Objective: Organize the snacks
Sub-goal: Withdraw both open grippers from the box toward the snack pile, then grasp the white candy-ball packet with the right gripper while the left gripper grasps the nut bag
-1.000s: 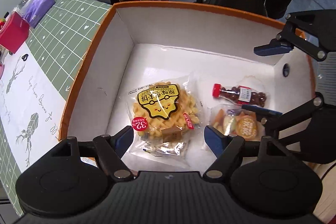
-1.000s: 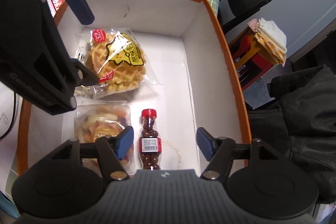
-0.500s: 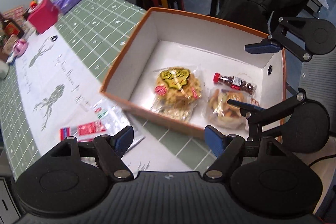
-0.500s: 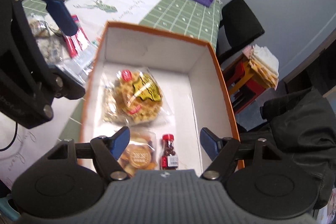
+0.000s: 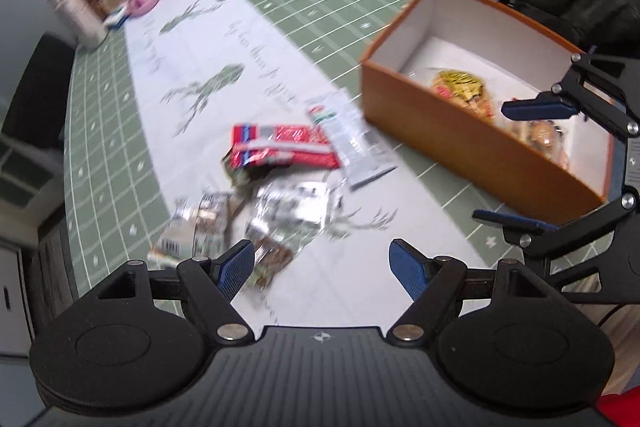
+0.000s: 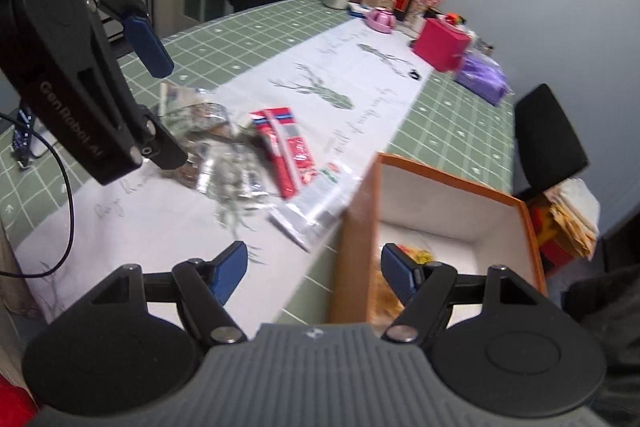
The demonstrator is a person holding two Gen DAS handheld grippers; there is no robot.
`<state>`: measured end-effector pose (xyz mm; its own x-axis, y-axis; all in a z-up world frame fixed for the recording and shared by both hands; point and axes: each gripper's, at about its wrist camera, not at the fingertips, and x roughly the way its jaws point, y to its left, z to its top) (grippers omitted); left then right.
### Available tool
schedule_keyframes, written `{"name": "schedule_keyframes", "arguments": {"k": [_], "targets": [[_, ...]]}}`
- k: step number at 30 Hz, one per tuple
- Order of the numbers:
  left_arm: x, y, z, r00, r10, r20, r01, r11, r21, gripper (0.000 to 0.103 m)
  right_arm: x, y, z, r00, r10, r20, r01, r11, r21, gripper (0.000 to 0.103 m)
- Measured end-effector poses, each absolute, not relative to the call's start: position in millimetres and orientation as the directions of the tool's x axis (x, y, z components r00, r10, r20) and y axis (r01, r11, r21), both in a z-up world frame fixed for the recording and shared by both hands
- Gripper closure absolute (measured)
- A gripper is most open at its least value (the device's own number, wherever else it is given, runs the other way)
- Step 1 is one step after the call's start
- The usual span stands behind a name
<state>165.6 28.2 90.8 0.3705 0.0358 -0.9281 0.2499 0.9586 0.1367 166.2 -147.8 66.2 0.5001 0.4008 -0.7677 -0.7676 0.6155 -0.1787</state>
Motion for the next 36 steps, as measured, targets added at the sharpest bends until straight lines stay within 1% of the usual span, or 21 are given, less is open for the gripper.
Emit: {"name": "schedule_keyframes", "arguments": {"k": [5,7,9,12,17,29,36], "targets": [[159,60,66,0.384,0.006,-0.923,0.243,0.964,0.108,0.013,171,-115,42,0.454,0.426,-0.783,-0.796,0.589,-0.141,0.032],[159,66,55,0.392,0.001,-0.920,0.279,0.953,0.119,0.013,176,-105,32,0.441,0.428,-0.789,-0.801,0.584,-0.131,0.032],[159,72,41,0.398,0.023,-0.917,0.314,0.936,0.159,0.013,183,-97,21,0.433,0.421,-0.797,-0.800,0.587,-0.125,0.032],[160,78,24,0.400,0.013,-0.916,0.392,0.901,0.184,0.013,196,-89,6,0.401,0.420,-0.814,-0.804,0.587,-0.092,0.032],[165,84,-2,0.353,-0.017,-0.936,0.507,0.844,0.175,0.013,213,-75,-15,0.376,0.425,-0.823,-0.812,0.579,-0.072,0.032],[187,77,-44,0.315,0.047,-0.948,0.644,0.723,0.250,0.013,238,-40,-39,0.339,0.460,-0.821,-0.862,0.500,-0.075,0.032],[197,78,-51,0.299,0.058,-0.953,0.646,0.723,0.246,0.013,255,-23,-51,0.304,0.440,-0.845,-0.875,0.480,-0.064,0.028]]}}
